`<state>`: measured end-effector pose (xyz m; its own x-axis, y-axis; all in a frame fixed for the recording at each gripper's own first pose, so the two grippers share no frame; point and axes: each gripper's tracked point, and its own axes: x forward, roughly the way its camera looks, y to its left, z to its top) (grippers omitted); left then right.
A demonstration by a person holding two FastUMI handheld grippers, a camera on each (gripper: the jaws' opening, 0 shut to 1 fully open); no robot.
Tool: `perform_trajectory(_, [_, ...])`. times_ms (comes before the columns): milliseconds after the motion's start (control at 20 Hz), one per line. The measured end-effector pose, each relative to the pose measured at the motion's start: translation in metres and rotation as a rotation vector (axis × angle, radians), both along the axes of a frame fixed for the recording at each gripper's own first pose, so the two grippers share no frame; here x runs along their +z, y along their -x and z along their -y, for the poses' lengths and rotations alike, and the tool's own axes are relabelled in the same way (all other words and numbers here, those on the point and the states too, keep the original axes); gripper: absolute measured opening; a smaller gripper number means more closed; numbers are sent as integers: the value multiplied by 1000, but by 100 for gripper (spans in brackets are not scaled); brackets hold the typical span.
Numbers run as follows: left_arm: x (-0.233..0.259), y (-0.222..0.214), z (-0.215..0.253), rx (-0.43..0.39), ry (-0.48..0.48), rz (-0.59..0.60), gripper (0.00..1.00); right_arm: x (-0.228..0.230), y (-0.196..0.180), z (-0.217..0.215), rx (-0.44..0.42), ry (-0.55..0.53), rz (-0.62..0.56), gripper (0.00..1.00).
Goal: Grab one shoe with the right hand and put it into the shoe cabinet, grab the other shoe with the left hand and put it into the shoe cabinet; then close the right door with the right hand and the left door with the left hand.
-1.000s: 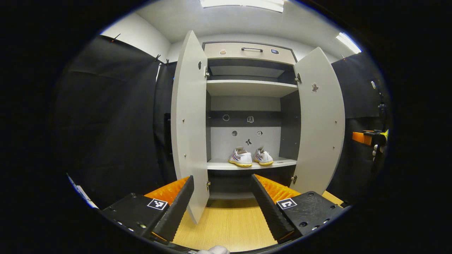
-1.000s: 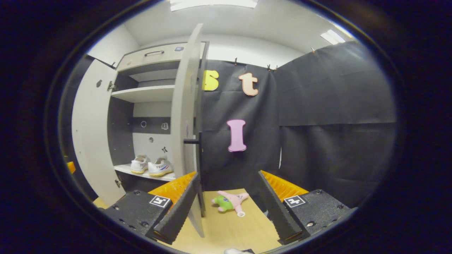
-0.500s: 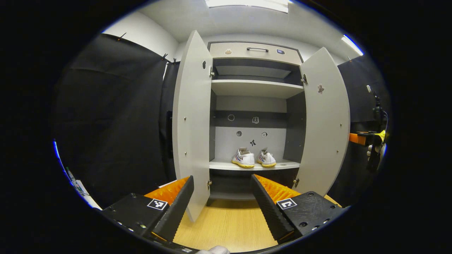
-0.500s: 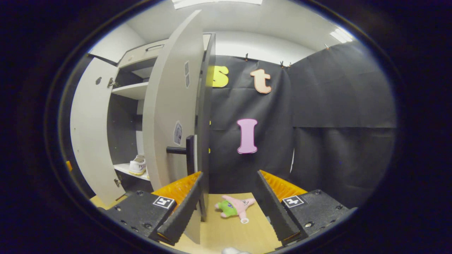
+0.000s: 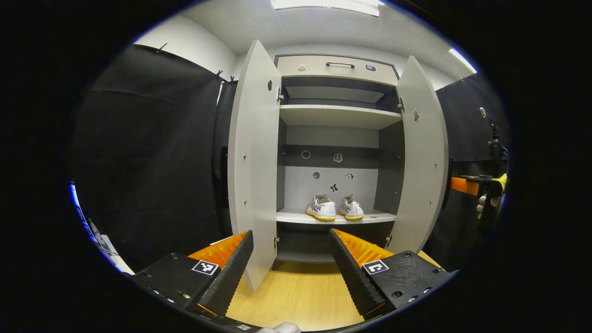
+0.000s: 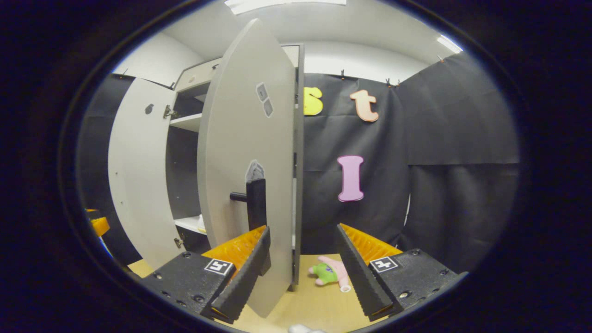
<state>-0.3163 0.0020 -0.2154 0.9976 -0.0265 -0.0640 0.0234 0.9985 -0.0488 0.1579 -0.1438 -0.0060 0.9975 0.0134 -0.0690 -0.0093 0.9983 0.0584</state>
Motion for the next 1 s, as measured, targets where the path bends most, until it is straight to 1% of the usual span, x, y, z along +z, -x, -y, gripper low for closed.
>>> perform_trajectory(100, [0, 3, -3, 6, -1, -2, 97, 3, -8, -22, 31, 3, 7, 93])
perform_trajectory(150, [0, 5, -6, 12, -2, -2, 97, 3, -13, -32, 46, 8, 8, 89])
perform_trajectory(200, [1, 8, -9, 20, -3, -3, 97, 3, -17, -45, 73, 3, 7, 93])
perform_trajectory(300, [3, 11, -14, 28, -3, -1, 97, 0, -27, -70, 132, -15, -8, 93])
perform_trajectory(350, [3, 13, -17, 35, -6, 0, 97, -3, -30, -83, 165, -22, -24, 90])
perform_trajectory(400, [3, 15, -20, 40, -8, 0, 97, -6, -30, -91, 181, -22, -37, 94])
perform_trajectory(450, [3, 17, -24, 46, -9, 0, 97, -5, -27, -94, 180, -21, -31, 100])
perform_trajectory(600, [4, 22, -33, 53, -3, 1, 97, -2, -12, -107, 189, -11, -21, 99])
perform_trajectory(700, [3, 23, -40, 54, -2, -1, 97, -2, -1, -112, 191, -1, -24, 100])
perform_trajectory(1000, [2, 23, -53, 26, 1, 0, 97, -8, 40, -128, 175, 7, -38, 100])
